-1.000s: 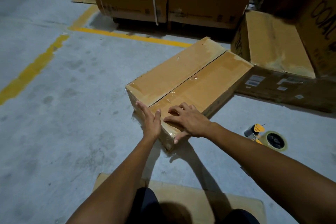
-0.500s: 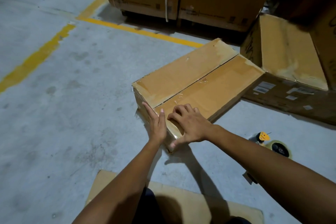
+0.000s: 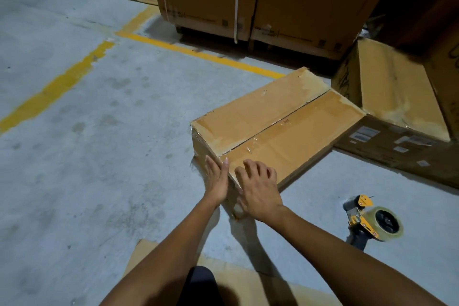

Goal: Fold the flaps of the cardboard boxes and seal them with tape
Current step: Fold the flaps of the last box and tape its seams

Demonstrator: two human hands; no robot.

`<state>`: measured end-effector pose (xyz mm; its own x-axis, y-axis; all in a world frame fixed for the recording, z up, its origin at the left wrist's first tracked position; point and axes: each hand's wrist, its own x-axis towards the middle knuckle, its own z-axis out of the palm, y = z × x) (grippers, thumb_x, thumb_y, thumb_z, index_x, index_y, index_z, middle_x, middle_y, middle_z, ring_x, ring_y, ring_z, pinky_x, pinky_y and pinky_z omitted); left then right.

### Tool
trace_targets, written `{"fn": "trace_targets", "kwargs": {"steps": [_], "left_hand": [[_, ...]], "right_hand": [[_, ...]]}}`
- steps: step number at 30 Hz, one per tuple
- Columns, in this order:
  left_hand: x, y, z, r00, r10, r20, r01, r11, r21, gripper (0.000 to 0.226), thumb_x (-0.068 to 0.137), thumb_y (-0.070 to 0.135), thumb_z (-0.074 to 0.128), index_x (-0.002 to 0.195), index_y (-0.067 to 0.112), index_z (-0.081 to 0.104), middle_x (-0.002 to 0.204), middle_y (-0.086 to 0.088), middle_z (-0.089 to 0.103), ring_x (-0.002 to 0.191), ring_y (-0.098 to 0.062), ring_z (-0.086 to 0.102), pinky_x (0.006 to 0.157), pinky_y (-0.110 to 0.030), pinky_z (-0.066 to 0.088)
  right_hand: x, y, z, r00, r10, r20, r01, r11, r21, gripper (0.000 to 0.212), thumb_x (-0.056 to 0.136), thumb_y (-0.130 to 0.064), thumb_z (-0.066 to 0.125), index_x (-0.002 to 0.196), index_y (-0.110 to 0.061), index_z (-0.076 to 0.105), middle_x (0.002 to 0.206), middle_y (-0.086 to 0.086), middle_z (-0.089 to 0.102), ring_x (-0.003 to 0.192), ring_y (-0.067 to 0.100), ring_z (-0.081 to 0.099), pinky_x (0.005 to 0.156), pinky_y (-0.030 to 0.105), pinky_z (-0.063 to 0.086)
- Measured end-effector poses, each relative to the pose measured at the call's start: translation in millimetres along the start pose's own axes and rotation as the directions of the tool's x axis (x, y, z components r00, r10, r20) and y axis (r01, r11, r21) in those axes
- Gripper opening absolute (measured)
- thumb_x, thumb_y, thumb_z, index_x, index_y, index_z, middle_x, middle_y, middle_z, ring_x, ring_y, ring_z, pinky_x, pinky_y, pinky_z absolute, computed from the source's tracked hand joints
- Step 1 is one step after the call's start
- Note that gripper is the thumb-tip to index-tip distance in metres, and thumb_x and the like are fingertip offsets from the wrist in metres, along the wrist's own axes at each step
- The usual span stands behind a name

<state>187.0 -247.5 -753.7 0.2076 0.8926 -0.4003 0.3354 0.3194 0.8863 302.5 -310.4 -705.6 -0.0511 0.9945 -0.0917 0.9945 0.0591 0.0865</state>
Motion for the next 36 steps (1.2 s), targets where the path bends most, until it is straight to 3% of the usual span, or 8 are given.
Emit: {"fn": "trace_targets", "kwargs": {"steps": [2,5,13,19,23,27,31,36], "left_hand": [[4,0,-4,0.999,-0.022,-0.049,0.02,0.999,-0.037,0.12,0.059,0.103,0.005,0.151,0.033,-0.026,0.165,0.003,-0.014,0.154,-0.023,0.0,0.122,-0.057,0.007],[17,18,-19,0.967,-0.08,-0.241,0.034,0.982,-0.187,0.093,0.08,0.09,0.01,0.154,0.04,-0.016,0.167,0.001,0.004,0.152,-0.028,0.013,0.122,-0.057,0.01],[90,51,-37,0.925,-0.032,-0.379,-0.046,0.979,-0.197,0.065,0.104,0.053,0.028,0.157,0.036,-0.004,0.167,0.01,0.003,0.152,-0.019,0.015,0.121,-0.055,0.01],[106,44,-32,0.872,0.01,-0.49,-0.184,0.933,-0.308,0.051,0.104,0.023,0.043,0.152,0.022,0.026,0.155,0.001,0.031,0.141,-0.018,0.03,0.102,-0.03,0.026],[109,45,-48,0.918,-0.008,-0.396,-0.089,0.97,-0.225,0.042,0.105,0.034,0.039,0.142,0.016,0.035,0.147,-0.006,0.037,0.133,-0.025,0.034,0.106,-0.037,0.031],[115,41,-76,0.974,-0.135,-0.185,0.122,0.99,-0.076,0.072,0.098,0.064,0.029,0.147,0.012,0.031,0.152,-0.014,0.036,0.137,-0.035,0.037,0.114,-0.053,0.031],[100,63,-82,0.899,0.113,-0.423,-0.048,0.986,0.159,0.068,0.104,0.045,0.038,0.157,0.011,0.014,0.162,-0.015,0.019,0.148,-0.033,0.021,0.116,-0.047,0.026],[102,51,-59,0.936,0.282,-0.209,-0.166,0.881,0.444,0.069,0.104,0.048,0.033,0.158,0.01,0.012,0.164,-0.012,0.01,0.151,-0.031,0.007,0.119,-0.047,0.02]], "right_hand": [[10,1,-13,1.0,0.001,0.007,-0.001,1.0,0.001,0.065,0.081,-0.07,0.054,0.123,-0.021,0.046,0.125,0.008,0.041,0.11,0.029,0.042,0.085,0.046,0.038],[35,0,-20,0.995,0.076,-0.065,-0.066,0.986,0.155,0.051,0.095,-0.065,0.037,0.119,-0.021,0.049,0.121,0.006,0.046,0.111,0.025,0.044,0.087,0.044,0.04],[54,-10,18,0.957,0.168,-0.235,-0.14,0.981,0.135,0.052,0.097,-0.056,0.037,0.12,-0.017,0.061,0.133,0.014,0.055,0.121,0.031,0.051,0.096,0.048,0.045],[61,-20,17,0.978,0.139,-0.156,-0.143,0.989,-0.019,0.045,0.088,-0.049,0.055,0.107,-0.009,0.062,0.124,0.024,0.057,0.103,0.04,0.053,0.082,0.051,0.044],[64,-35,8,0.978,0.21,0.012,-0.21,0.977,-0.03,0.046,0.081,-0.043,0.071,0.107,-0.007,0.061,0.126,0.029,0.057,0.107,0.044,0.053,0.084,0.055,0.046],[61,-25,-12,0.991,0.134,-0.017,-0.135,0.989,-0.054,0.062,0.09,-0.065,0.051,0.123,-0.013,0.047,0.127,0.017,0.045,0.111,0.034,0.044,0.086,0.048,0.041],[70,-19,-18,0.967,0.242,-0.074,-0.232,0.964,0.13,0.074,0.089,-0.079,0.028,0.123,-0.017,0.05,0.122,0.013,0.048,0.11,0.031,0.044,0.085,0.049,0.04],[69,-30,2,0.939,0.336,-0.068,-0.32,0.931,0.175,0.066,0.091,-0.066,0.038,0.128,-0.016,0.059,0.133,0.018,0.054,0.119,0.038,0.049,0.094,0.059,0.04]]}}
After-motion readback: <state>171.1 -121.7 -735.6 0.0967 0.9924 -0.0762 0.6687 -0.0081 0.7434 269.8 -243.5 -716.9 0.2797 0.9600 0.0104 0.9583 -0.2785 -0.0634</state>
